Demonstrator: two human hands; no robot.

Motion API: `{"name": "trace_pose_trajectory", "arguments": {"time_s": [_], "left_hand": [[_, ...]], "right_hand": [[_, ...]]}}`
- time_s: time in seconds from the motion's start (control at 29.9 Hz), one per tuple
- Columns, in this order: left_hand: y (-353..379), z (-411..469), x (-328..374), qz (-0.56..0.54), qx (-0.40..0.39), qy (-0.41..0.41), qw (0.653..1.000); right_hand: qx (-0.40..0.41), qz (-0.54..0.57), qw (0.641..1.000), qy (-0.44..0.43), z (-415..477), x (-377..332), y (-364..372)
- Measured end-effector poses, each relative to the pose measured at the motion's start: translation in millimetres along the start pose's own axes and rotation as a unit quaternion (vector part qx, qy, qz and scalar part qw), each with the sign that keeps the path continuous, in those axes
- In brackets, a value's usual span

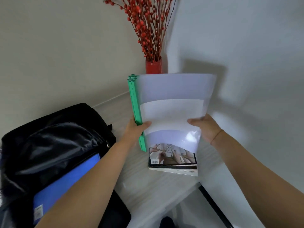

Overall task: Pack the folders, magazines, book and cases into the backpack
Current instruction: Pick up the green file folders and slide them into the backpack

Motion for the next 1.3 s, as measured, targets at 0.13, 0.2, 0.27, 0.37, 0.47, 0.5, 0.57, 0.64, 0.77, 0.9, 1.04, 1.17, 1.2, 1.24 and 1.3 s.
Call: {"name": "trace_pose_trajectory", "arguments": {"time_s": [0.13,0.2,0.27,0.37,0.47,0.5,0.57,0.64,0.77,0.9,1.04,1.17,1.2,1.24,1.3], "left_hand": [[3,-3,-16,0.001,0.007,-0.023,1.000],[3,-7,-19,-0.024,-0.002,-0.033,0.999],[2,-13,-21,-0.045,-0.013,-0.036,0.998],[-18,-26,-29,-0.096,-0.023,-0.064,0.993],[-32,-38,-46,-0.160,-0.061,-0.150,0.974],[-36,-42,-51,-0.180,-0.077,-0.171,0.966],[-38,-47,-59,-0.206,-0.112,-0.193,0.953],[-34,-51,-66,-0.198,-0.127,-0.216,0.948],[-7,-54,-76,-0.114,-0.144,-0.265,0.947],[19,-47,-83,-0.032,-0.133,-0.278,0.951],[35,-34,-85,0.050,-0.079,-0.261,0.961],[33,-25,-85,0.089,-0.009,-0.242,0.966],[30,-24,-86,0.085,0.004,-0.231,0.969],[28,-24,-86,0.080,0.015,-0.222,0.972],[16,-23,-79,0.084,0.051,-0.190,0.977]], "right_hand": [[0.003,-0.014,0.999,0.046,-7,28,3],[0.013,-0.031,0.998,0.046,-9,35,3],[0.008,-0.037,0.999,0.037,-9,34,4],[-0.024,-0.057,0.998,0.021,-13,21,20],[-0.074,-0.042,0.996,0.036,-20,8,37],[-0.097,-0.036,0.993,0.048,-22,4,44],[-0.128,-0.027,0.988,0.079,-26,-3,53],[-0.107,-0.048,0.986,0.118,-29,-1,51],[-0.038,-0.065,0.972,0.222,-45,44,22],[0.013,-0.101,0.952,0.288,-62,96,-2],[0.031,-0.110,0.957,0.268,-60,118,-8],[-0.004,-0.138,0.977,0.161,-47,108,0],[-0.014,-0.161,0.977,0.136,-45,102,3],[-0.020,-0.174,0.978,0.116,-43,96,4],[-0.020,-0.139,0.987,0.082,-37,84,8]]}}
Point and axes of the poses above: each hand's wrist, its own z-axis towards the middle knuckle, its own y-axis out of the palm, x = y × z, the point moved 7 cm from there along z, towards the middle knuckle, and after that the axes turned 5 degrees about -y, right-handed, at the moved point
